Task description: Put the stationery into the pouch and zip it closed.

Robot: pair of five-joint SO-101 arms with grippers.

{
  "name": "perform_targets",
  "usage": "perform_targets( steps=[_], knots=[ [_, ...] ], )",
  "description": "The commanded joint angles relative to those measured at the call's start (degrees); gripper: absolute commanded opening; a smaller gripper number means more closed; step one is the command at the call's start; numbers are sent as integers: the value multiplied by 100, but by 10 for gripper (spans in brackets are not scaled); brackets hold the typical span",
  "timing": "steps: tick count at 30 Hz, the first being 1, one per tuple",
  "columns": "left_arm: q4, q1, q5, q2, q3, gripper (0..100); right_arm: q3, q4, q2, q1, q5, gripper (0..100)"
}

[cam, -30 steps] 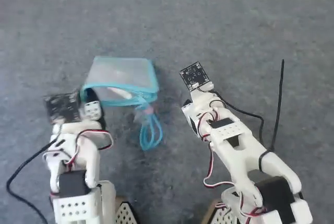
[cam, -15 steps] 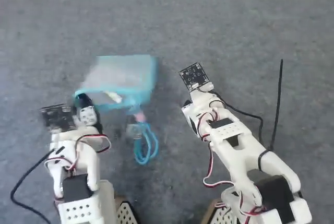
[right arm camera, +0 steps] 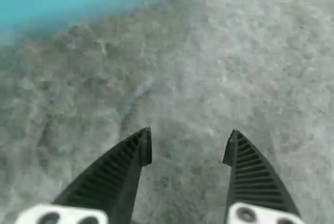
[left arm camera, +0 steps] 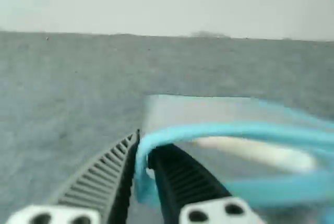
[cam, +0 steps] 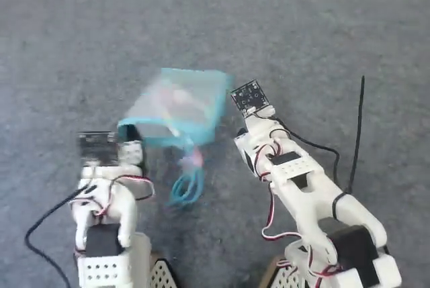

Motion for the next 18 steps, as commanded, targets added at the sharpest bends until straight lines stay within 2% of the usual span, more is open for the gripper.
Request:
perform_targets(
  steps=[1, 3, 6, 7, 11, 15, 16, 18],
  knots=[
    [211, 1398, -1055, -62, -136, 13, -325, -66, -13, -40, -62, 226],
    [211, 1389, -1064, -70, -189, 13, -325, -66, -13, -40, -62, 226],
    [53, 501, -492, -53, -286, 13, -325, -66, -13, -40, -62, 226],
    [35, 396, -448, -35, -286, 13, -325, -66, -13, -40, -62, 226],
    [149, 835, -818, -62, -277, 13, -325, -66, -4, -40, -62, 226],
    [9, 185, -484, -44, -356, 13, -325, -66, -4, -40, -62, 226],
    [18, 211, -527, -35, -356, 13, -325, -66, -4, -40, -62, 226],
    [220, 809, -1116, -35, -277, 13, -325, -66, -4, -40, -62, 226]
  ],
)
